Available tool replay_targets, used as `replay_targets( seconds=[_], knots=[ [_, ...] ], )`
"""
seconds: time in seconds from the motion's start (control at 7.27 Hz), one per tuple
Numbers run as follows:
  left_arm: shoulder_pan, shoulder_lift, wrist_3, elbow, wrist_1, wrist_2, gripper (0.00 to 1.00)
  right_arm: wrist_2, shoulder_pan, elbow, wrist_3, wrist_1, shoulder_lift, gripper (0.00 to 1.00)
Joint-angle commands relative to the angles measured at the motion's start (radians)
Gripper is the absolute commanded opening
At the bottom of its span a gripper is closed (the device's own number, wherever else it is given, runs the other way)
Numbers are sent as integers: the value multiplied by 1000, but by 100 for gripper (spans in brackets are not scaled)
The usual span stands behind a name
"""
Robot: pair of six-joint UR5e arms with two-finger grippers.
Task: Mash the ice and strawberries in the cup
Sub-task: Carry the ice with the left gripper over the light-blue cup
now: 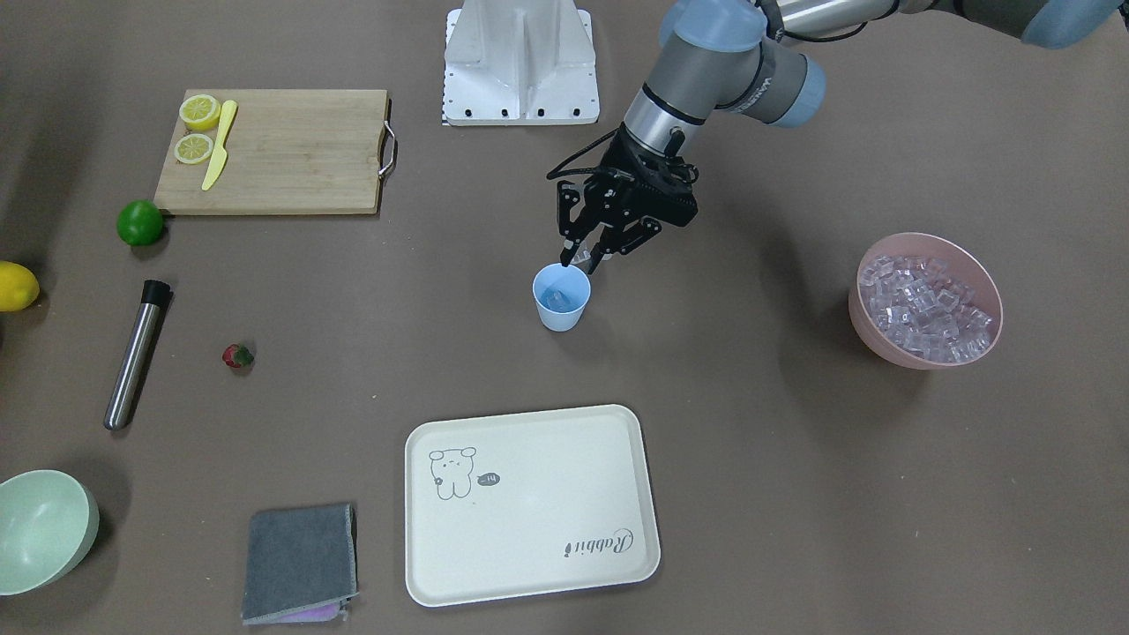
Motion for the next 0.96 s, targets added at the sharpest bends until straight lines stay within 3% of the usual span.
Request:
replay_targets(
  seconds=[0.0,0.69,0.83],
  knots=[
    [13,-28,-3,43,-3,31,0,0,0,1,0,-1,-5,100],
    [17,-41,-1,58,-3,32,0,1,2,1,-3,1,-14,100],
    [17,-42,3,60,-3,32,4,1,0,-1,-3,1,-14,100]
  ],
)
